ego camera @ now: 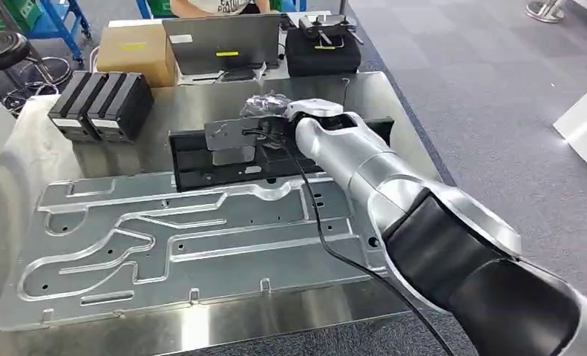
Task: Take the parts from the cabinet and place them on the table.
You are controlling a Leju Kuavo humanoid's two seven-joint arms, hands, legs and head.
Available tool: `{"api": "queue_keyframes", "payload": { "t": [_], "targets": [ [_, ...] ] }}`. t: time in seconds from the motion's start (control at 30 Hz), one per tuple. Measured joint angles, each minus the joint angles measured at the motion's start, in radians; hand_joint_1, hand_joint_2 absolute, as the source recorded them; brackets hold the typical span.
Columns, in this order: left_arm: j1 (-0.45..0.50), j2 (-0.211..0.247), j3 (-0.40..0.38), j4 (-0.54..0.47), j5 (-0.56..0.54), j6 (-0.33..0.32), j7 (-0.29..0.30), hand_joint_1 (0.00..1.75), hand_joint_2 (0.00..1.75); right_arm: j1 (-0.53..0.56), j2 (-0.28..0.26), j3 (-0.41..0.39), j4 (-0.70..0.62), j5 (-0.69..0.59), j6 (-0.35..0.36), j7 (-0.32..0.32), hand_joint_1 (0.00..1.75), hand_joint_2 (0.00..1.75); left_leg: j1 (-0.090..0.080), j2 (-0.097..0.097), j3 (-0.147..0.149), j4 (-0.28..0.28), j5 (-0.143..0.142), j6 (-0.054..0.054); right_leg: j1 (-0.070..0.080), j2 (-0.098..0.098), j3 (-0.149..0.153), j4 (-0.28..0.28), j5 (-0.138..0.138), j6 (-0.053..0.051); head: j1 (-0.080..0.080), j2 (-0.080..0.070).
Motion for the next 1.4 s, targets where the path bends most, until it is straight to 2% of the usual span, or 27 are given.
{"api": "queue_keyframes", "payload": {
  "t": [0.03,0.07,0.1,0.2,0.23,0.27,0.3,0.4,0.43,0.47,0.5,0.57,0.6,0.63,0.7,0.73,0.8,0.9,0.93,0.97,1.03,1.1,1.13,1.23,1.3,1.33,1.4],
  "targets": [
    [0.0,-0.003,0.0,0.0,0.0,0.0,0.0,0.0,1.75,-0.004,0.0,0.008,0.001,0.009,-0.012,0.008,1.75,1.75,-0.003,-0.002,0.003,-0.001,-0.001,0.0,0.005,0.001,0.041,-0.091,0.047,-0.013,0.0,0.0],
    [0.0,-0.006,0.0,0.0,0.0,0.0,0.0,0.0,1.75,-0.012,0.0,0.012,0.001,0.014,-0.025,0.011,1.75,1.75,0.0,-0.002,0.004,-0.002,-0.002,0.0,0.014,0.003,0.073,-0.173,0.071,-0.03,0.0,0.0],
    [0.0,-0.011,0.0,0.001,0.0,0.0,0.001,0.0,1.75,-0.022,0.001,0.016,0.002,0.014,-0.026,0.013,1.75,1.75,-0.006,-0.003,0.001,-0.002,-0.002,-0.004,0.016,0.001,0.085,-0.185,0.061,-0.033,0.0,0.0],
    [-0.002,-0.011,0.0,0.002,0.0,0.001,0.006,0.0,1.75,-0.047,0.007,0.018,0.008,0.012,0.107,0.042,1.75,1.75,0.001,0.0,0.008,-0.013,0.0,-0.019,0.021,0.003,0.088,-0.198,0.063,-0.036,0.0,0.0],
    [-0.003,-0.011,0.0,0.001,0.0,0.001,0.006,0.0,1.75,-0.046,0.009,0.019,0.009,0.01,0.127,0.052,1.75,1.75,-0.007,0.0,0.013,-0.018,-0.002,-0.027,0.012,0.001,0.1,-0.22,0.071,-0.037,0.0,0.0],
    [-0.003,-0.01,0.0,0.001,0.0,0.0,0.006,0.0,1.75,-0.045,0.014,0.019,0.012,-0.002,0.154,0.067,1.75,1.75,-0.004,0.005,0.009,-0.004,-0.014,-0.029,0.009,-0.001,0.111,-0.236,0.077,-0.034,0.0,0.0],
    [-0.004,-0.01,0.0,0.001,0.0,-0.002,0.006,0.0,1.75,-0.047,0.019,0.019,0.015,-0.029,0.183,0.08,1.75,1.75,-0.004,0.005,-0.011,0.04,-0.045,-0.03,0.006,-0.001,0.113,-0.239,0.079,-0.039,0.0,0.0],
    [-0.007,-0.009,0.0,0.001,0.0,-0.006,0.019,0.0,1.75,-0.04,0.029,-0.008,0.023,-0.129,0.281,0.137,1.75,1.75,-0.002,0.005,-0.114,0.257,-0.136,-0.038,0.008,0.0,0.112,-0.235,0.077,-0.042,0.0,0.0],
    [-0.007,-0.007,0.0,0.001,0.0,-0.007,0.021,0.0,1.75,-0.038,0.03,-0.022,0.026,-0.149,0.303,0.149,1.75,1.75,-0.002,0.005,-0.129,0.284,-0.134,-0.041,0.009,0.0,0.111,-0.232,0.076,-0.041,0.0,0.0],
    [-0.006,-0.004,0.0,0.001,0.0,-0.008,0.022,0.0,1.75,-0.038,0.031,-0.034,0.028,-0.16,0.318,0.156,1.75,1.75,-0.001,0.005,-0.12,0.262,-0.108,-0.043,0.009,0.0,0.111,-0.229,0.074,-0.041,0.0,0.0],
    [-0.005,0.0,0.0,0.001,0.0,-0.01,0.023,0.0,1.75,-0.04,0.033,-0.049,0.031,-0.167,0.33,0.159,0.0,0.0,0.0,0.006,-0.088,0.194,-0.064,-0.044,0.008,0.001,0.111,-0.224,0.07,-0.039,0.0,0.0],
    [-0.006,0.007,0.0,0.001,0.0,-0.016,0.023,0.0,1.75,-0.044,0.038,-0.071,0.031,-0.174,0.338,0.16,0.0,0.0,0.004,0.009,-0.005,0.024,0.015,-0.046,0.007,0.002,0.109,-0.207,0.059,-0.032,0.0,0.0],
    [-0.008,0.007,0.0,0.001,0.0,-0.017,0.024,0.0,1.75,-0.044,0.04,-0.078,0.032,-0.175,0.341,0.158,0.0,0.0,0.001,0.01,0.008,0.005,-0.01,-0.043,0.009,0.002,0.105,-0.202,0.055,-0.027,0.0,0.0],
    [-0.01,0.008,0.0,0.001,0.0,-0.018,0.024,0.0,1.75,-0.045,0.04,-0.083,0.032,-0.176,0.341,0.154,0.0,0.0,-0.003,0.007,0.008,-0.004,-0.005,-0.03,0.013,0.005,0.098,-0.193,0.054,-0.022,0.0,0.0],
    [-0.008,0.008,0.0,0.001,0.0,-0.019,0.03,0.0,1.75,-0.044,0.042,-0.091,0.032,-0.179,0.341,0.149,0.0,0.0,-0.003,0.006,0.005,-0.002,-0.004,-0.022,0.012,0.005,0.097,-0.197,0.057,-0.017,0.0,0.0],
    [-0.007,0.009,0.0,0.002,0.001,-0.018,0.031,0.0,0.0,-0.044,0.042,-0.094,0.032,-0.179,0.341,0.148,0.0,0.0,-0.007,0.004,0.004,-0.001,-0.003,-0.015,0.011,0.004,0.098,-0.198,0.059,-0.013,0.0,0.0],
    [-0.008,0.009,0.0,0.002,0.0,-0.019,0.035,0.0,0.0,-0.044,0.043,-0.104,0.032,-0.179,0.341,0.144,0.0,0.0,0.001,0.006,0.008,-0.011,0.004,-0.003,0.007,0.005,0.093,-0.18,0.042,-0.001,0.0,0.0],
    [-0.01,0.01,-0.006,0.002,0.0,-0.026,0.04,0.0,0.0,-0.04,0.043,-0.11,0.032,-0.179,0.348,0.134,0.0,0.0,0.001,0.008,0.006,-0.01,0.005,0.001,0.001,0.003,-0.001,0.024,-0.067,0.013,0.0,0.0],
    [-0.01,0.01,-0.008,0.002,0.0,-0.027,0.041,0.0,0.0,-0.035,0.043,-0.112,0.033,-0.178,0.348,0.133,0.0,0.0,0.001,0.008,0.006,-0.01,0.005,0.001,0.0,0.003,-0.031,0.088,-0.085,0.014,0.0,0.0],
    [-0.01,0.01,-0.008,0.002,0.0,-0.027,0.042,0.0,0.0,-0.03,0.043,-0.112,0.034,-0.178,0.35,0.132,0.0,0.0,0.001,0.008,0.006,-0.01,0.005,0.001,-0.001,0.002,-0.041,0.107,-0.081,0.014,0.0,0.0],
    [-0.011,0.01,-0.008,0.002,0.0,-0.027,0.044,0.0,0.0,-0.027,0.043,-0.113,0.035,-0.177,0.353,0.132,0.0,0.0,0.001,0.007,0.007,-0.01,0.005,0.001,-0.001,0.002,0.001,0.018,-0.017,0.007,0.0,0.0],
    [-0.011,0.009,-0.01,0.002,0.0,-0.028,0.045,0.0,0.0,-0.033,0.042,-0.115,0.035,-0.173,0.353,0.132,0.0,0.0,-0.001,0.005,0.009,-0.01,0.005,0.001,0.007,0.004,0.095,-0.166,0.061,-0.013,0.0,0.0],
    [-0.012,0.006,-0.01,0.002,0.0,-0.03,0.045,0.0,0.0,-0.035,0.042,-0.116,0.035,-0.168,0.353,0.132,0.0,0.0,-0.005,0.006,0.007,-0.01,0.005,-0.005,0.012,0.003,0.108,-0.197,0.045,-0.016,0.0,0.0],
    [-0.015,0.007,-0.012,0.002,0.0,-0.031,0.045,0.0,0.0,-0.034,0.041,-0.116,0.037,-0.144,0.353,0.138,0.0,0.0,0.0,0.007,0.008,-0.017,0.008,-0.022,0.017,0.004,0.105,-0.2,0.051,-0.02,0.0,0.0],
    [-0.014,0.007,-0.013,0.002,0.0,-0.031,0.045,0.0,0.0,-0.035,0.037,-0.115,0.037,-0.13,0.344,0.14,0.0,0.0,0.0,0.008,0.007,-0.012,0.0,-0.031,0.004,-0.001,0.118,-0.226,0.066,-0.029,0.0,0.0],
    [-0.014,0.007,-0.013,0.002,0.0,-0.031,0.043,0.0,0.0,-0.037,0.037,-0.115,0.037,-0.122,0.335,0.141,0.0,0.0,-0.002,0.008,-0.008,0.023,-0.029,-0.035,0.003,0.0,0.12,-0.232,0.069,-0.036,0.0,0.0],
    [-0.014,0.007,-0.013,0.002,0.0,-0.031,0.042,0.0,0.0,-0.034,0.037,-0.113,0.037,-0.107,0.304,0.141,0.0,0.0,0.0,0.007,-0.068,0.16,-0.1,-0.038,0.006,0.002,0.118,-0.231,0.07,-0.041,0.0,0.0]
  ]
}}
